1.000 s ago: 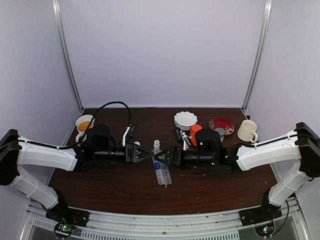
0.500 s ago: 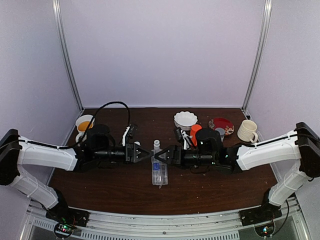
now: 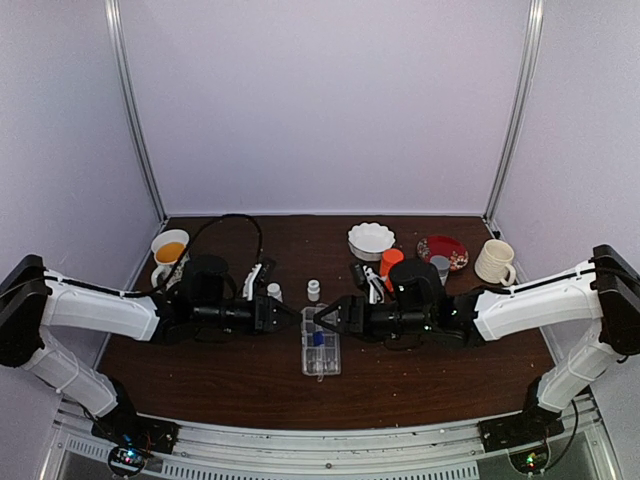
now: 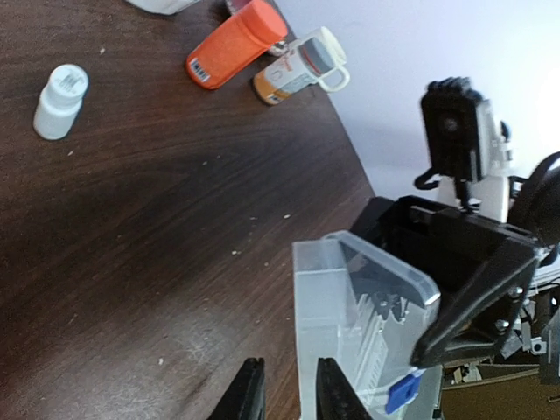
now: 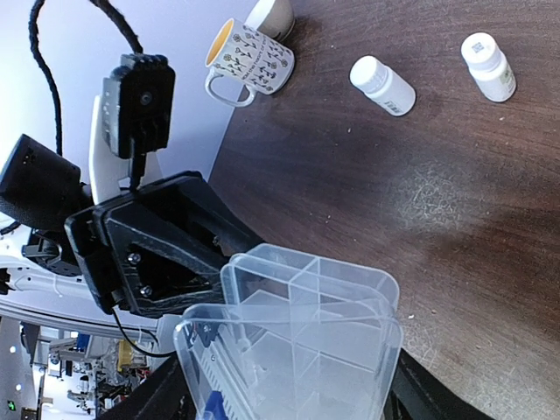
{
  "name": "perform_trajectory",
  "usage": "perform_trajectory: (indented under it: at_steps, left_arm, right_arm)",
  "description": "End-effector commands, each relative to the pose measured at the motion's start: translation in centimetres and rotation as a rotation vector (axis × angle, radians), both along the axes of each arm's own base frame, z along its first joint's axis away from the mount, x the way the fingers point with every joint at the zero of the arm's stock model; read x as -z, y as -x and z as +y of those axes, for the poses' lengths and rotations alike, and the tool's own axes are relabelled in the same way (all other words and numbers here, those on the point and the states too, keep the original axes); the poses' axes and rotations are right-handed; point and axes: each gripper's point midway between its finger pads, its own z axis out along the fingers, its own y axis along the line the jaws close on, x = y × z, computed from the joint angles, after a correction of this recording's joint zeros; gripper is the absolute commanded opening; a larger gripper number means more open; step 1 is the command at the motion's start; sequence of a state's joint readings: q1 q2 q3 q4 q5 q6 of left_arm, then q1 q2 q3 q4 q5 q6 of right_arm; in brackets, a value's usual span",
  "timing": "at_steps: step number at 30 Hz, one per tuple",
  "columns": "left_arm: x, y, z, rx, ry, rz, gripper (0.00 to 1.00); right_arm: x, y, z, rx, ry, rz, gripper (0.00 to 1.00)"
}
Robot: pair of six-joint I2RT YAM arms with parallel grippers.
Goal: Sort the pills into containers
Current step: Open the lid of the pill container.
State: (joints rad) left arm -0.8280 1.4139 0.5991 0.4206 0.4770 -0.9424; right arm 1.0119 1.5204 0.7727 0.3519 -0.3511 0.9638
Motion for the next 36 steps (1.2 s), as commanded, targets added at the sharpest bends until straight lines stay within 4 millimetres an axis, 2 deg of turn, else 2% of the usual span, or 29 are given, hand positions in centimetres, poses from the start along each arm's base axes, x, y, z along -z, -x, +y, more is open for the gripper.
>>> perform_trajectory:
  at_steps: [1,5,7,11,15,18,21,32,34,36]
  left_arm:
    - [3.1,-0.5,0.5,-0.020,-0.122,0.029,0.23]
    - [5.2,-1.2,1.6,-0.077,-0.218,0.048,0.20]
    - [5.3,-1.4,2.2,-0.107,-0.229,0.037,0.22]
    - [4.3,-1.1,1.9,-0.083,-0.184,0.011,0.31]
    - [2.4,-0.7,0.8,-0.043,-0.077,-0.011,0.42]
    - [0.8,-0.3,0.3,-0.017,0.008,-0.036,0.54]
    - [0.8,-0.3,-0.4,0.015,0.014,-0.023,0.56]
    - [3.4,-1.0,-1.9,0.043,-0.055,0.046,0.54]
    - [3.5,-1.1,-2.0,0.045,-0.056,0.046,0.50]
    - [3.5,-1.2,-2.1,0.044,-0.065,0.047,0.42]
  right_arm:
    - [-4.5,-0.1,0.7,-0.014,-0.102,-0.092,0.71]
    - [-1.4,-1.3,0.1,0.044,0.009,-0.042,0.72]
    - [0.4,-1.8,-0.3,0.068,0.074,-0.016,0.72]
    - [2.7,-2.1,-0.4,0.073,0.119,0.013,0.72]
    - [3.7,-2.2,-0.1,0.075,0.134,0.032,0.72]
    - [3.8,-2.3,-0.1,0.076,0.144,0.030,0.72]
    - [3.6,-2.3,0.0,0.070,0.143,0.024,0.72]
    - [2.7,-2.2,0.5,0.047,0.119,0.011,0.72]
    - [2.7,-2.0,0.5,0.041,0.115,0.014,0.72]
    - [2.7,-2.0,0.3,0.043,0.117,0.011,0.73]
